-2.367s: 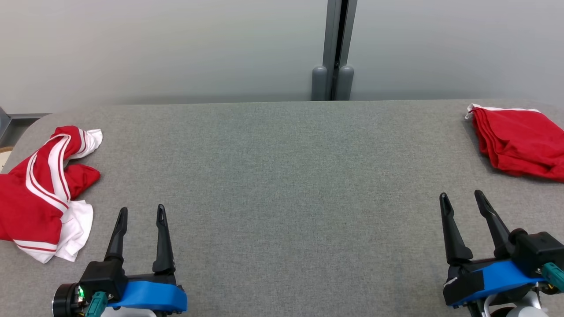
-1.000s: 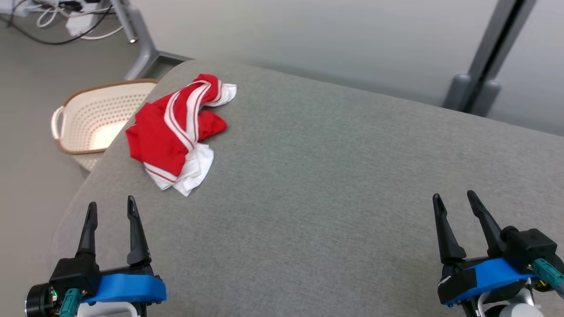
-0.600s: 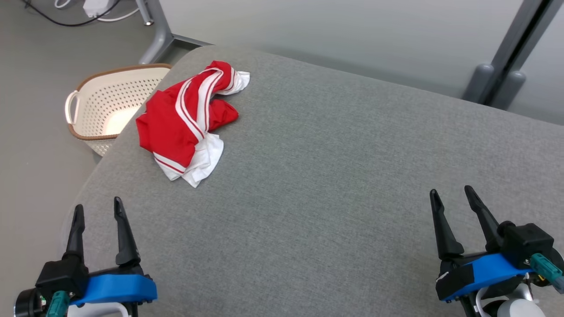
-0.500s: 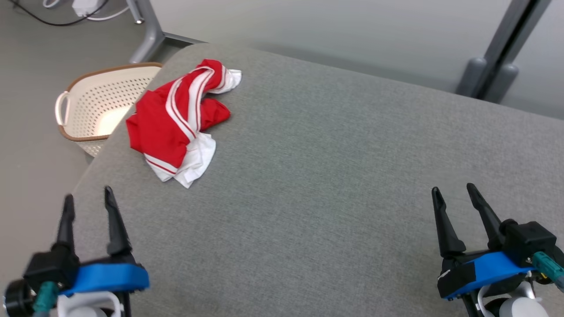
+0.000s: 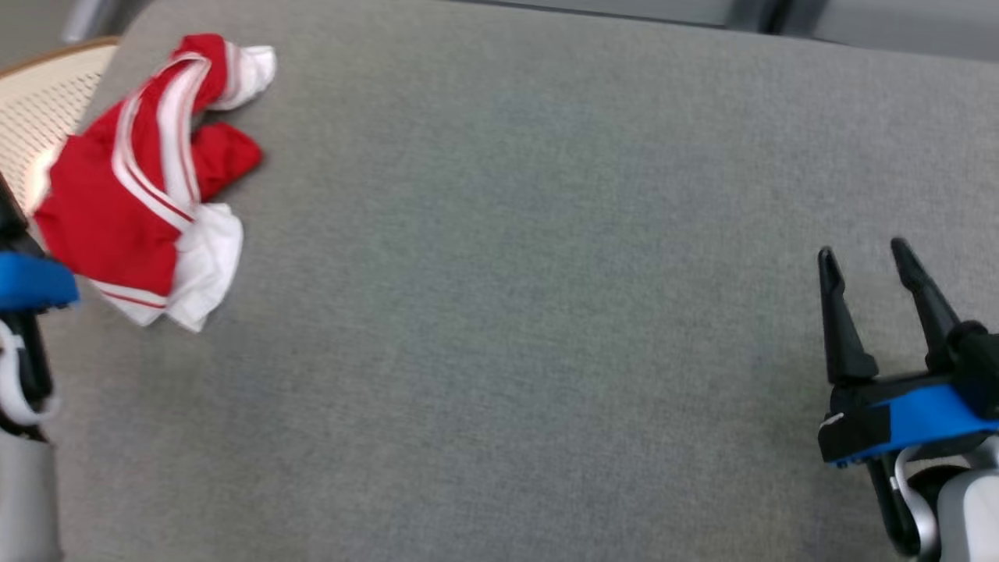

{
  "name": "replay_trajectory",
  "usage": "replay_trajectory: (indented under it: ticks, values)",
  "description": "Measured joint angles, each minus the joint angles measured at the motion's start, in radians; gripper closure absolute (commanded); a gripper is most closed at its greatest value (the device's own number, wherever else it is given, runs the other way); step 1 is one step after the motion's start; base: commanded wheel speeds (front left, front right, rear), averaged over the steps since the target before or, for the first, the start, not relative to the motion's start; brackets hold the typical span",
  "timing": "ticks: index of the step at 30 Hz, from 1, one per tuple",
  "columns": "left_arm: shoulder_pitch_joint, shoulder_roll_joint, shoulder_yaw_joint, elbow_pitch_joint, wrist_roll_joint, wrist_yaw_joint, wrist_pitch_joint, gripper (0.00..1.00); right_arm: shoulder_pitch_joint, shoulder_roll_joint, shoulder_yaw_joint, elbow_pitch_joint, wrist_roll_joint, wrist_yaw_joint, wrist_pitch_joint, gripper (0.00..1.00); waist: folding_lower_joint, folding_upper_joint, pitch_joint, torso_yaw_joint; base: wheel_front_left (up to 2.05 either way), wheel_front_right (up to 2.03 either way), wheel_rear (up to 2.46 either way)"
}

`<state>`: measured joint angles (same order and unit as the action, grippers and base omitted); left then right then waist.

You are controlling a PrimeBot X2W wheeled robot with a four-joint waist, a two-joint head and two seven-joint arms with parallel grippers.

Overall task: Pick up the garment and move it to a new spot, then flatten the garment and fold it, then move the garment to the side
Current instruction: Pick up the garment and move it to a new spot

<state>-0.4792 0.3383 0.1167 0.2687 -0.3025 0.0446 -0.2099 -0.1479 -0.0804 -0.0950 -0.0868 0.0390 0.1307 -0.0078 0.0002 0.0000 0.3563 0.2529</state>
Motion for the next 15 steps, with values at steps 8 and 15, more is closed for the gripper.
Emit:
replay_trajectory:
  ticks: [8, 15]
  values:
    - [-0.189, 0.070, -0.004, 0.242, -0.035, -0.062, 0.074, 0.00, -0.032, -0.018, -0.036, -0.075, -0.006, 0.000, 0.023, 0.00, -0.0001, 0.0000, 0.119, -0.069, 0.00, 0.00, 0.00]
    - [-0.260, 0.052, -0.055, 0.469, -0.050, -0.099, 0.139, 0.00, -0.039, -0.021, -0.051, -0.100, -0.010, 0.000, 0.024, 0.00, 0.0000, 0.0000, 0.180, -0.090, 0.00, 0.00, 0.00]
